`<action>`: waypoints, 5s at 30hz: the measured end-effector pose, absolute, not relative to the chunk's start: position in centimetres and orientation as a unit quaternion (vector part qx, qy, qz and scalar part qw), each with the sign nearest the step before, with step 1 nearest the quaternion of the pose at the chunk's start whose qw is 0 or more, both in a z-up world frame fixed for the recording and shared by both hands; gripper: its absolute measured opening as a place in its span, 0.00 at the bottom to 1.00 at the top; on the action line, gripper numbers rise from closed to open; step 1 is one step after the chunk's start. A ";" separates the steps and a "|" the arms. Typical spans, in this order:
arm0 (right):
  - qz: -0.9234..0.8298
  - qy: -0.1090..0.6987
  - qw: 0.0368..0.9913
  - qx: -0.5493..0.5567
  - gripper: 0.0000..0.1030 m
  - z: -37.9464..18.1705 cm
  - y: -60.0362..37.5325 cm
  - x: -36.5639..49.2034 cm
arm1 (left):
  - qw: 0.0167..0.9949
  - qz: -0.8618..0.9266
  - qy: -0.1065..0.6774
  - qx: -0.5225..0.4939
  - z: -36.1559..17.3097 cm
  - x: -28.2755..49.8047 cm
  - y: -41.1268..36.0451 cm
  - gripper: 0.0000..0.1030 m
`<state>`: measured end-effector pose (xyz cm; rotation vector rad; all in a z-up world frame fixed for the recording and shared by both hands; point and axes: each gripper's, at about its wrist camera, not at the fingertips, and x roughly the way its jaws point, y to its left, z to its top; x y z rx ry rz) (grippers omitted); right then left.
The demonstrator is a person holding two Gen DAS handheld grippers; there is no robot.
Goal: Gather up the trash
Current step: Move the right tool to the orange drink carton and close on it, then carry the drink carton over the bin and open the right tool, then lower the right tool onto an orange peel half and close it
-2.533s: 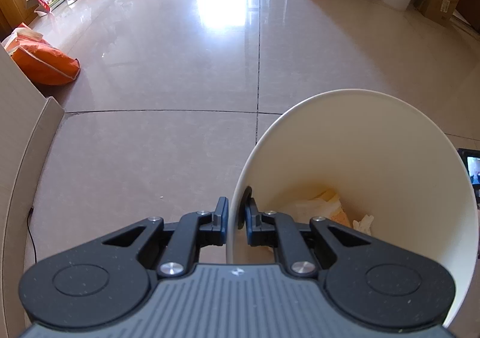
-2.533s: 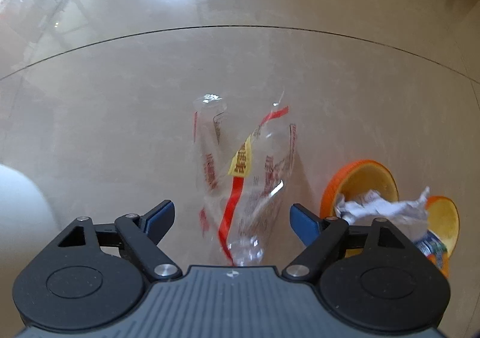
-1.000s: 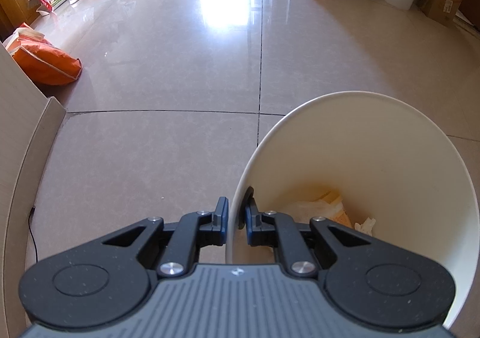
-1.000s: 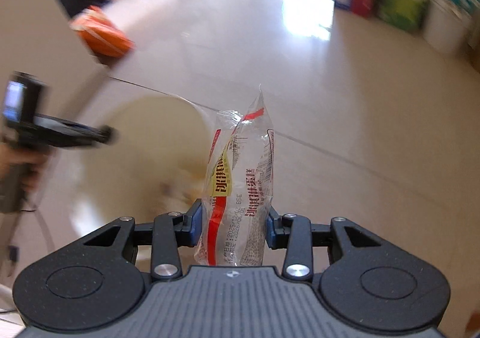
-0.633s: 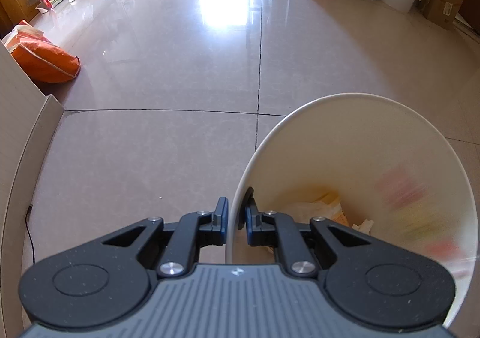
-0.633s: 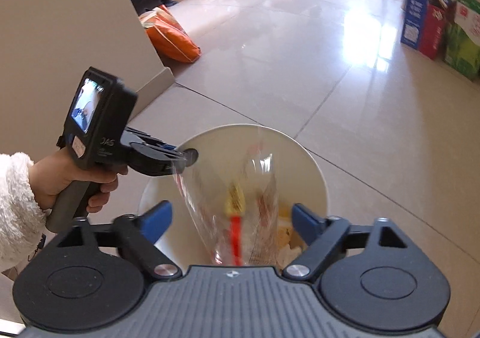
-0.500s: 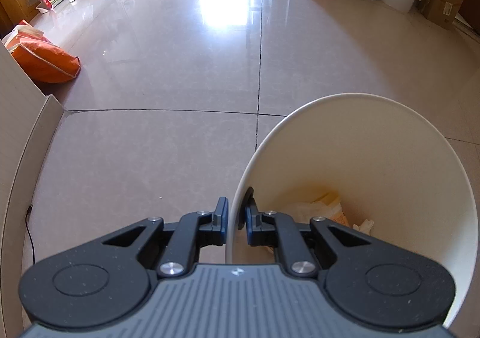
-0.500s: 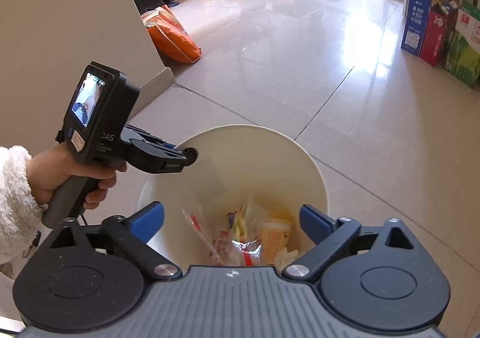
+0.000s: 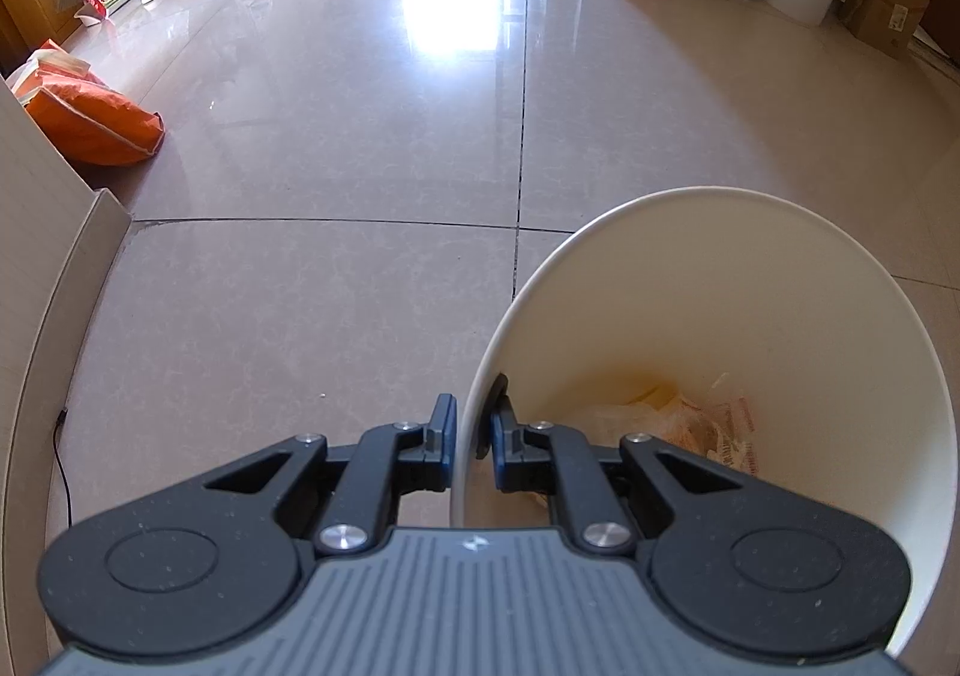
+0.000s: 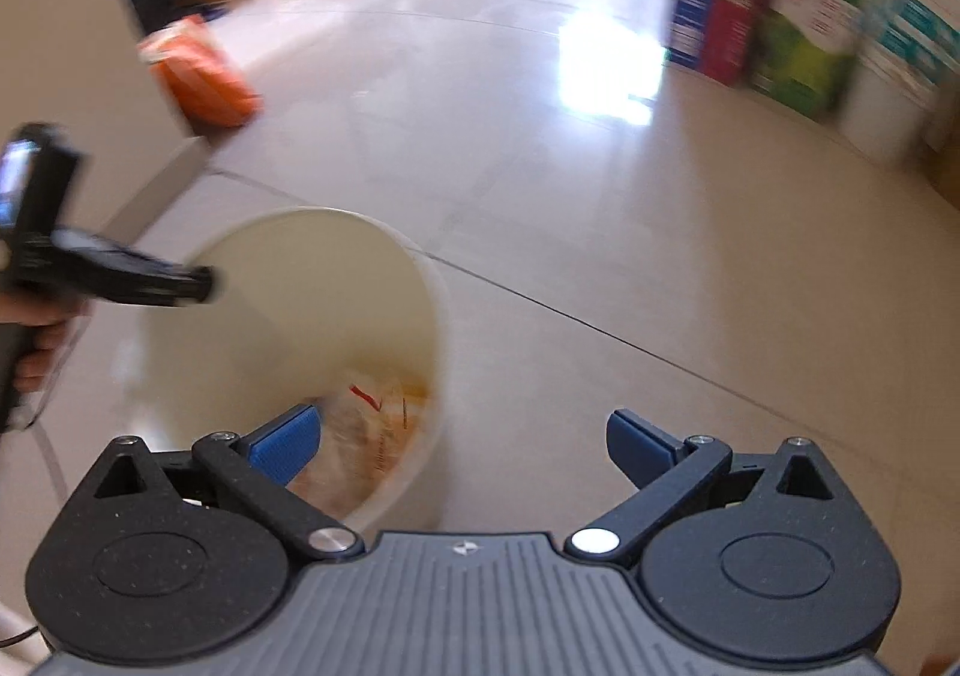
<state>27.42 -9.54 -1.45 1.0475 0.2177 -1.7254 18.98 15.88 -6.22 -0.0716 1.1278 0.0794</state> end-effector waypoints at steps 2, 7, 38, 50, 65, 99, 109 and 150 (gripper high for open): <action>-0.743 0.086 0.482 0.456 1.00 -3.8 -8.6 26.3 | 0.844 0.038 0.534 -0.034 -6.2 19.0 15.9 0.10; -0.780 0.058 0.367 0.504 1.00 -10.5 -6.5 24.4 | 0.844 0.039 0.534 -0.036 -6.3 18.9 16.0 0.10; -0.764 -0.300 -0.103 0.562 0.78 -32.7 -1.3 17.3 | 0.844 0.044 0.532 -0.040 -6.5 18.7 16.0 0.10; -0.753 -0.330 -0.115 0.558 0.48 -33.4 -1.4 16.7 | 0.845 0.043 0.531 -0.041 -6.2 18.8 16.1 0.10; -0.795 -0.204 -0.049 0.569 0.32 -30.9 -3.0 15.7 | 0.845 0.043 0.531 -0.043 -6.3 18.8 16.3 0.10; -0.869 -0.072 0.287 0.396 0.35 1.7 -14.2 23.1 | 0.844 0.047 0.533 -0.039 -6.4 19.1 16.0 0.10; -0.879 -0.066 0.293 0.370 0.89 4.6 -15.3 23.2 | 0.845 0.045 0.531 -0.041 -6.3 19.0 16.0 0.12; -0.830 -0.098 -0.139 0.532 1.00 -34.0 -0.4 21.5 | 0.846 0.047 0.530 -0.042 -6.1 19.1 16.0 0.12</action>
